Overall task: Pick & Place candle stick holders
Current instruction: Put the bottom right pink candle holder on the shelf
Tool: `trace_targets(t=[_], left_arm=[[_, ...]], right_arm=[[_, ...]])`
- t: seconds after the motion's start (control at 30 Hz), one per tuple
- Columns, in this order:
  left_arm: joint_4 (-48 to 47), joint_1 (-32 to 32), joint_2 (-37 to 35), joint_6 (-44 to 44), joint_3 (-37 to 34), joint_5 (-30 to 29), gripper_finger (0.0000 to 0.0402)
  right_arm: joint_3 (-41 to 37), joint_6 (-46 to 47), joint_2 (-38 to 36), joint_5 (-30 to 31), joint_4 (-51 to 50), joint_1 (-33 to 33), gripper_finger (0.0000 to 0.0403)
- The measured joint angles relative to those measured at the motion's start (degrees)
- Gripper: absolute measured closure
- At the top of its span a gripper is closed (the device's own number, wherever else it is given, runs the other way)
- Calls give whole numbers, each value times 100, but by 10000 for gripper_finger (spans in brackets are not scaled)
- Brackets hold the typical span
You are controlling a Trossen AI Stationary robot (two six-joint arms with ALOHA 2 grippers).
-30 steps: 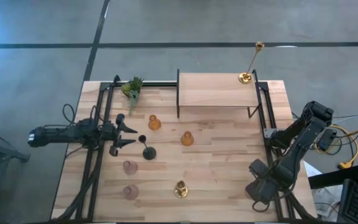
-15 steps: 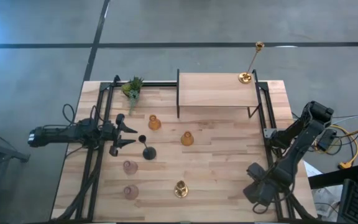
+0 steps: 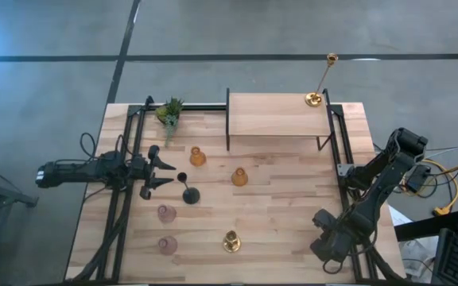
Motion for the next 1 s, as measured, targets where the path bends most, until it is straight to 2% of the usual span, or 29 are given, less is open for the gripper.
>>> trace_targets(t=[0.2,0.63,0.87,1.0], left_arm=[[0,-2,0,2,1,-2,213],[2,-2,0,0,1,0,213],[1,-1,-1,0,-1,0,213],[0,-1,-1,0,1,0,213]], right_arm=[[-26,-1252,-237,79,-247,-750,384],[36,-5038,-1111,56,-403,-3190,385],[648,-7374,-1296,54,-463,-4667,385],[1254,-8602,-1144,115,-936,-5484,385]])
